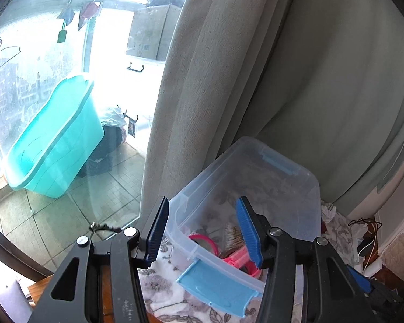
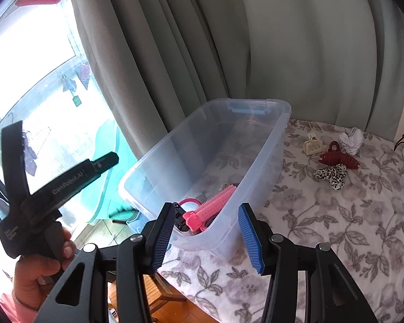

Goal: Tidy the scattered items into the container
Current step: 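Move both tools back toward the scrunchie and tissue on the tablecloth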

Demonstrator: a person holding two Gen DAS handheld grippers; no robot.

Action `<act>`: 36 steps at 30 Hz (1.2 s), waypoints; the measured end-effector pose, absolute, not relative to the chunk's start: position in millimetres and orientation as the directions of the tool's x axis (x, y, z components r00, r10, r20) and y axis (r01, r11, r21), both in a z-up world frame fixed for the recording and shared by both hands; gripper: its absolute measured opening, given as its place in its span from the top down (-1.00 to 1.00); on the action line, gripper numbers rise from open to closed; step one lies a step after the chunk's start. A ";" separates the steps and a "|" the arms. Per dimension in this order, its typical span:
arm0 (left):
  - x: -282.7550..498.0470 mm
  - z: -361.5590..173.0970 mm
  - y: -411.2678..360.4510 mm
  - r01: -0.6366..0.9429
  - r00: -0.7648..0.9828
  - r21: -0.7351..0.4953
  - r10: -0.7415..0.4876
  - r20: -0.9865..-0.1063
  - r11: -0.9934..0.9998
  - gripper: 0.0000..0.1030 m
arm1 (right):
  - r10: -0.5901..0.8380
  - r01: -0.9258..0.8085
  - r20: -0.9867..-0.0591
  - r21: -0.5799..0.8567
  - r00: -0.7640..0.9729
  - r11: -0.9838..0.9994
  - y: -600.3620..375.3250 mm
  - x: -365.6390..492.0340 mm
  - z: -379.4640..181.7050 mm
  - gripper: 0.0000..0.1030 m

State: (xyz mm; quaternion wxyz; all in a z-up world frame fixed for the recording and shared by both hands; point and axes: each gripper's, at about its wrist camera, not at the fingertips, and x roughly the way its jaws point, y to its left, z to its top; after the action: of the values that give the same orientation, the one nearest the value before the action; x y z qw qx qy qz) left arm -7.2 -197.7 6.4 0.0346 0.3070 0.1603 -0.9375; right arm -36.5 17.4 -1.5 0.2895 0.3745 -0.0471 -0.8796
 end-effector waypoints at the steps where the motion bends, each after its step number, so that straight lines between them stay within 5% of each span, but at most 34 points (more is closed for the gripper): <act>1: -6.1 3.1 -204.8 0.177 -0.808 -0.289 0.029 -0.589 -0.941 -0.04 | -0.543 0.475 -0.631 0.296 -0.554 -0.829 18.2 -36.4 -1.0 -0.02; 13: 2.8 -20.8 -251.5 0.260 -0.787 -0.332 0.000 -0.617 -0.907 -0.04 | -0.534 0.463 -0.657 0.303 -0.532 -0.833 13.3 -44.2 -13.4 -0.02; 25: -25.0 8.4 -171.2 -0.038 -0.813 -0.286 0.196 -0.547 -0.957 -0.04 | -0.536 0.462 -0.663 0.308 -0.522 -0.831 23.5 -48.4 -21.6 -0.03; 36: -21.3 14.0 -113.3 -0.152 -0.787 -0.209 0.246 -0.565 -0.966 -0.04 | -0.554 0.424 -0.625 0.362 -0.550 -0.830 53.4 -59.1 -23.0 -0.03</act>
State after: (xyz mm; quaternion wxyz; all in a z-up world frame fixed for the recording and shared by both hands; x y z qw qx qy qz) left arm -21.3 -113.3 14.0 -0.1057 0.3086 0.0762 -0.9422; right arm -59.1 53.4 -23.0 0.2790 0.3835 -0.0846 -0.8763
